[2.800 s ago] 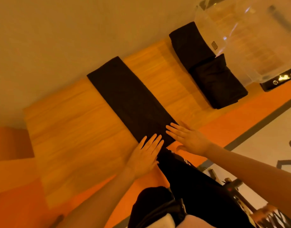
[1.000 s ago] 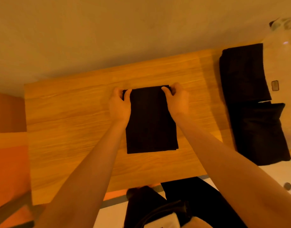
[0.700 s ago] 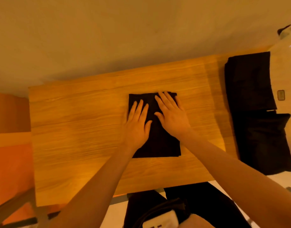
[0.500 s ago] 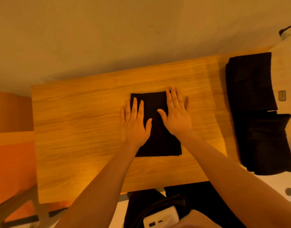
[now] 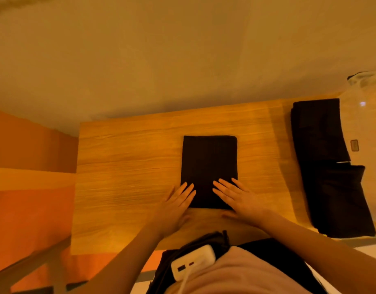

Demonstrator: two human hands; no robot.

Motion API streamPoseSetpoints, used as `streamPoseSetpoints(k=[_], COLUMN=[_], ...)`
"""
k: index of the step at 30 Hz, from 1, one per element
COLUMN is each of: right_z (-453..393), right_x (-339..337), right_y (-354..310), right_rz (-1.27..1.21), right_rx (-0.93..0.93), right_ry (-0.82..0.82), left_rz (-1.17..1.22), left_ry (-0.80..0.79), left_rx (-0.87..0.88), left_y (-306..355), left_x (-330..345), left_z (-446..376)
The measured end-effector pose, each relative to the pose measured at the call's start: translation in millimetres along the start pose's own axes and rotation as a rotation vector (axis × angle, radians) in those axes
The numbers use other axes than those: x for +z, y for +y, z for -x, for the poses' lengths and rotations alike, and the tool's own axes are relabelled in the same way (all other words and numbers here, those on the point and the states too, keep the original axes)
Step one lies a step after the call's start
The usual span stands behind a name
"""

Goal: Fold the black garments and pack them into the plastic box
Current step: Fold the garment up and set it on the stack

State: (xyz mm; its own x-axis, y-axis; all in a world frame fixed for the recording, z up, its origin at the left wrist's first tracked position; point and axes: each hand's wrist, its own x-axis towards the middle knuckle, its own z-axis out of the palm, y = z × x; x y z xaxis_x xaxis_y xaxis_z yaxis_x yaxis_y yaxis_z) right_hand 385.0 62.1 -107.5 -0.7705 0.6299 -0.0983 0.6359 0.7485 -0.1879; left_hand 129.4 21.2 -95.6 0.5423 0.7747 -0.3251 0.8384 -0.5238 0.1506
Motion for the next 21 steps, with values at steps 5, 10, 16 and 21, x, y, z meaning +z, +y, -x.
streamPoseSetpoints(k=[5,10,16,21], right_z=[-4.1,0.9,0.5,-2.2], right_x=[-2.1,-4.9,-7.6,-11.9], right_y=[-6.0,5.2,17.2,24.0], right_rz=[-0.038,-0.159,-0.221,-0.282], right_rx=[0.079,0.087,0.074,0.13], right_ry=[0.071,0.104,0.06,0.092], left_rz=[0.147,0.217,0.316,0.342], left_ry=[0.022,0.125,0.206,0.168], left_rx=[-0.043,-0.076,-0.152,-0.17], left_y=[-1.2,-6.0,-4.7,-6.9], left_x=[-14.4,-25.8,-36.2,-35.5], left_z=[-15.0,-23.2,-32.1,-36.6])
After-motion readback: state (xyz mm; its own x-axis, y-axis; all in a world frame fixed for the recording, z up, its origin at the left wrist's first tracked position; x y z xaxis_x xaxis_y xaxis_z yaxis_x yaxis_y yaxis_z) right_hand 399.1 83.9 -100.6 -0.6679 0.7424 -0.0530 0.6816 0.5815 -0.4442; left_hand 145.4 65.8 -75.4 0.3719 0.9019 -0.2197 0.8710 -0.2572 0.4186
